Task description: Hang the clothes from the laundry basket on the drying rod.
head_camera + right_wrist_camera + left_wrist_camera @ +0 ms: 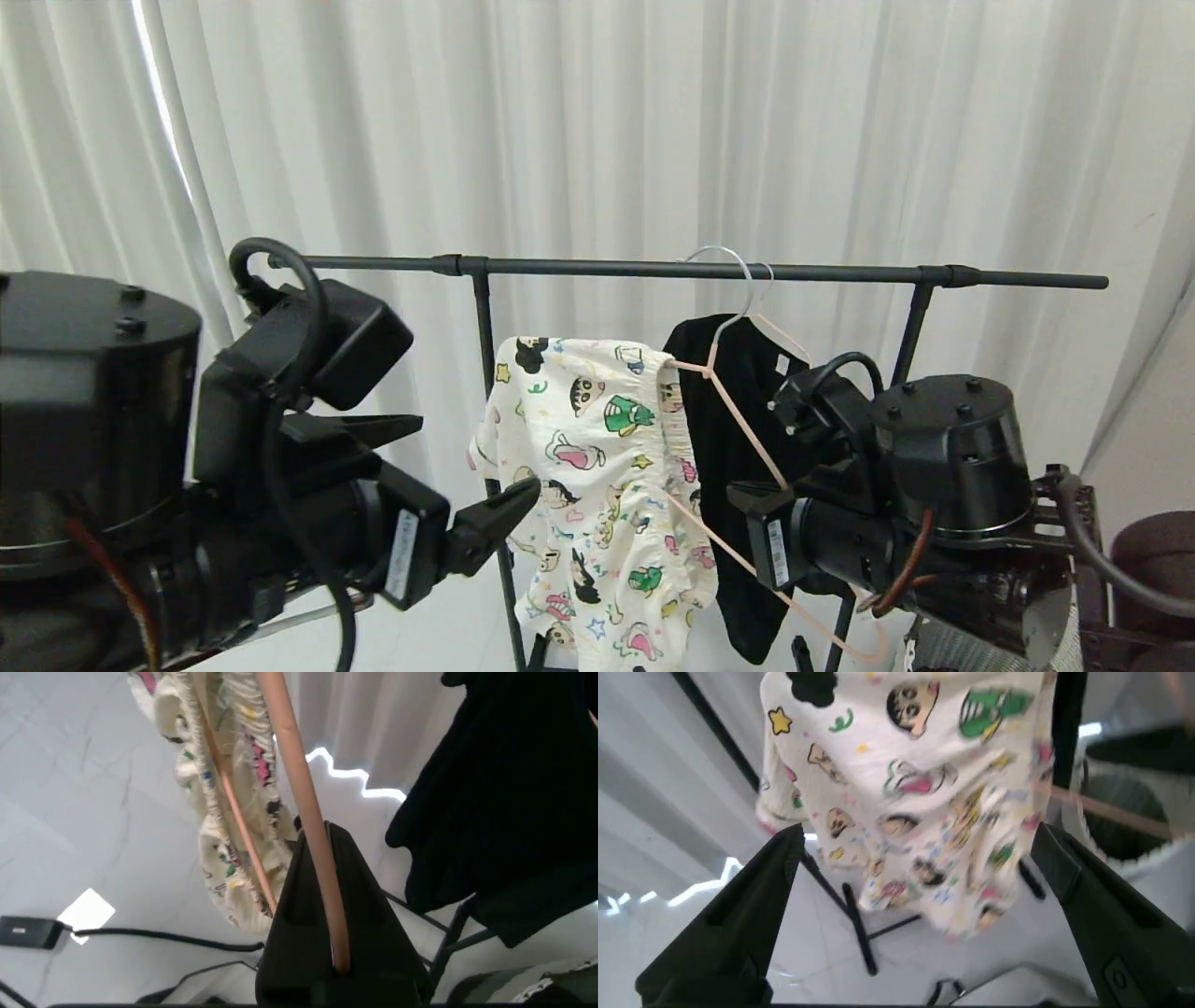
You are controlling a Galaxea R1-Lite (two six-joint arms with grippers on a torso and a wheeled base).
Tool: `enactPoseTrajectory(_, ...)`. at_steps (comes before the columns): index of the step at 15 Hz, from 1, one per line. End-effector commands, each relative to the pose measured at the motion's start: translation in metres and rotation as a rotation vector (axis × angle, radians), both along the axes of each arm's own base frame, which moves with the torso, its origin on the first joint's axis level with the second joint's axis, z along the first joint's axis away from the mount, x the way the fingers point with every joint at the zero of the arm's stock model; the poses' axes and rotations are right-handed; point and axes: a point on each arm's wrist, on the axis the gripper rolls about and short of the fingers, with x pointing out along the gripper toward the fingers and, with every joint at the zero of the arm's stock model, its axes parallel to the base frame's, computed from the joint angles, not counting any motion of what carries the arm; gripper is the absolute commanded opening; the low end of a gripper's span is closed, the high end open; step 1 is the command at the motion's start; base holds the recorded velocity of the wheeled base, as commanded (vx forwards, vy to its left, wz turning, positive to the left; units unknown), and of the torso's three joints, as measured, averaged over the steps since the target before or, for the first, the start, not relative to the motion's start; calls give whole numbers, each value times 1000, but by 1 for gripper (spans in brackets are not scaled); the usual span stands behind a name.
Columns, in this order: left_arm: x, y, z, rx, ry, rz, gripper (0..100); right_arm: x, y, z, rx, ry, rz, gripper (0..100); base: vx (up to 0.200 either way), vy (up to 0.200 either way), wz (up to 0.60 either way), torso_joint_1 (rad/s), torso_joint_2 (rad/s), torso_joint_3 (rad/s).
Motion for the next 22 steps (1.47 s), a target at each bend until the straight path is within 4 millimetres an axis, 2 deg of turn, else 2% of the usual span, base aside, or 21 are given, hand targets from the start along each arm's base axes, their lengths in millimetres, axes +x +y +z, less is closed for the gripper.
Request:
enactPoseTrajectory(1,-6,44,5,10,-71,-101,100,-16,-21,5,-2,-35,56,0,0,0,0,0,0,0)
enactPoseTrajectory(2,-4,48,6,15,-79,-134,100,-19,-24,4,-11,-42,75,0,0,0,0,0,0,0)
enactPoseTrajectory(3,3,53,10,28,-125,-246,100,-29,-35,1,-31,-73,134,0,0,0,0,0,0,0)
enactPoseTrajectory(6,4,49,11,15,-179,-433,100,-46,-55,-7,-44,-98,217,0,0,0,0,0,0,0)
enactPoseTrajectory(10,-5,33,8,-6,-190,-651,100,-60,-70,-10,-58,-127,328,0,0,0,0,0,0,0)
enactPoseTrajectory(12,-10,17,-1,-4,-148,-746,100,-68,-77,-13,-73,-144,385,0,0,0,0,0,0,0)
enactPoseTrajectory(15,-6,3,-13,8,-85,-800,100,-76,-81,-19,-95,-151,453,0,0,0,0,0,0,0)
enactPoseTrajectory(18,-14,-8,-22,-9,-38,-917,100,-76,-79,-18,-92,-155,459,0,0,0,0,0,0,0)
enactPoseTrajectory(22,-11,-14,-38,21,29,-915,100,-78,-79,-18,-90,-156,466,0,0,0,0,0,0,0)
